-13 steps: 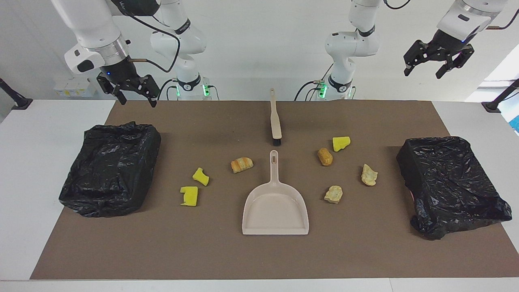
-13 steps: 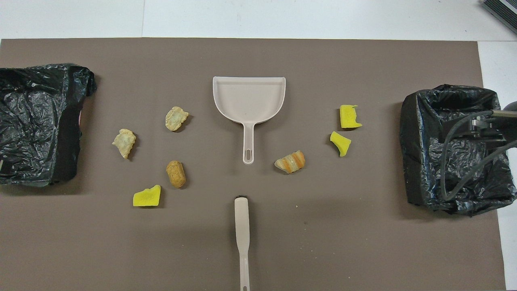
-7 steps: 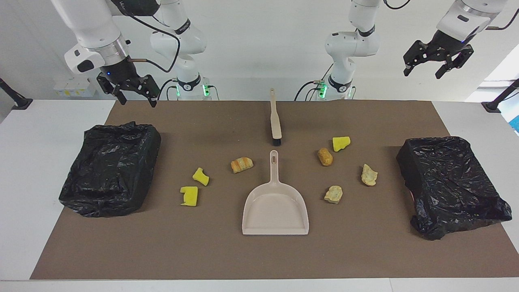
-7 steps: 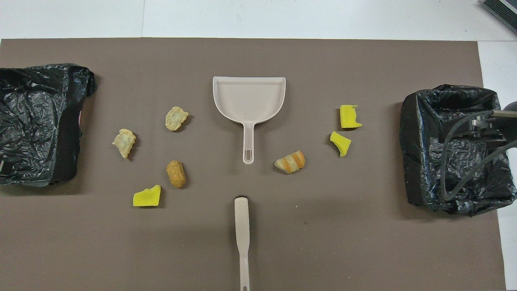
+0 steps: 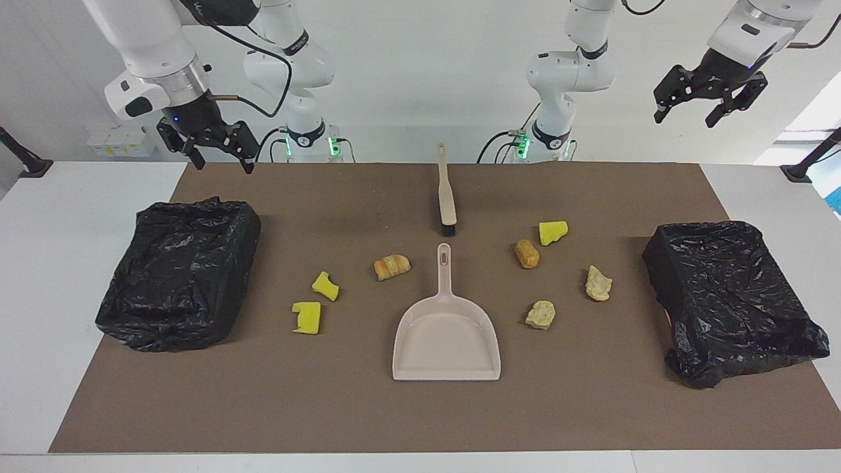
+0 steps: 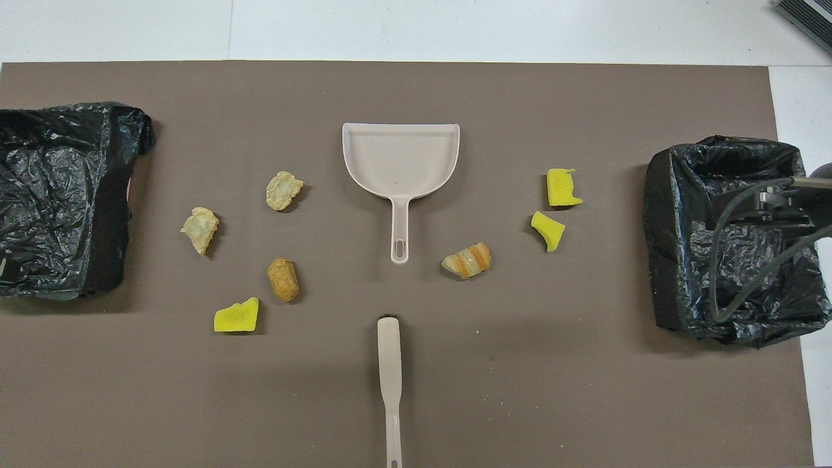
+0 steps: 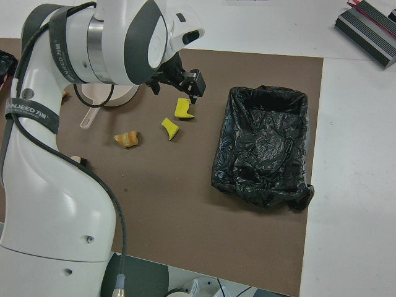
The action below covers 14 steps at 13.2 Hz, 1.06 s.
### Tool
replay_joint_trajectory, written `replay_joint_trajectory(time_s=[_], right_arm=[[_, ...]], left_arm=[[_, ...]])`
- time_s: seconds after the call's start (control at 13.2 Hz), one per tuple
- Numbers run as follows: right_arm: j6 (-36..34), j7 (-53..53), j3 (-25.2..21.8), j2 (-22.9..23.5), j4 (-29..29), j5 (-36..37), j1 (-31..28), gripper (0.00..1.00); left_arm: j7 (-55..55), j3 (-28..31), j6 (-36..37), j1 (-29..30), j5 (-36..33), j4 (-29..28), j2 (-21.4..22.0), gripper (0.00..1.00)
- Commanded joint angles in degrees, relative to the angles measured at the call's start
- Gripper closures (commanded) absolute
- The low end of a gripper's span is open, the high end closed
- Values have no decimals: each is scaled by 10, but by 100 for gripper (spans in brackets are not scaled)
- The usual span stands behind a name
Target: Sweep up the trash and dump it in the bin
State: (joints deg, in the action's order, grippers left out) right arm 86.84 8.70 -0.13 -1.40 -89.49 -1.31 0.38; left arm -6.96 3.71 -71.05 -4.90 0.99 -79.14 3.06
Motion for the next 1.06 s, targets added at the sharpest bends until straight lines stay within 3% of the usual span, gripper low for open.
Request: replay_joint_trajectory(time_s=[0.0, 0.61, 0.99], right_arm=[[11, -10, 0, -15, -19, -13, -6, 0], [11, -10, 0, -15, -19, -13, -6, 0], [11, -10, 0, -15, -19, -13, -6, 0]], left_arm=[[-2, -2, -1, -1, -9, -20, 17, 0], [0, -6, -7, -6, -9, -49, 35, 0], [2, -46, -40, -6, -5, -132, 88, 0]])
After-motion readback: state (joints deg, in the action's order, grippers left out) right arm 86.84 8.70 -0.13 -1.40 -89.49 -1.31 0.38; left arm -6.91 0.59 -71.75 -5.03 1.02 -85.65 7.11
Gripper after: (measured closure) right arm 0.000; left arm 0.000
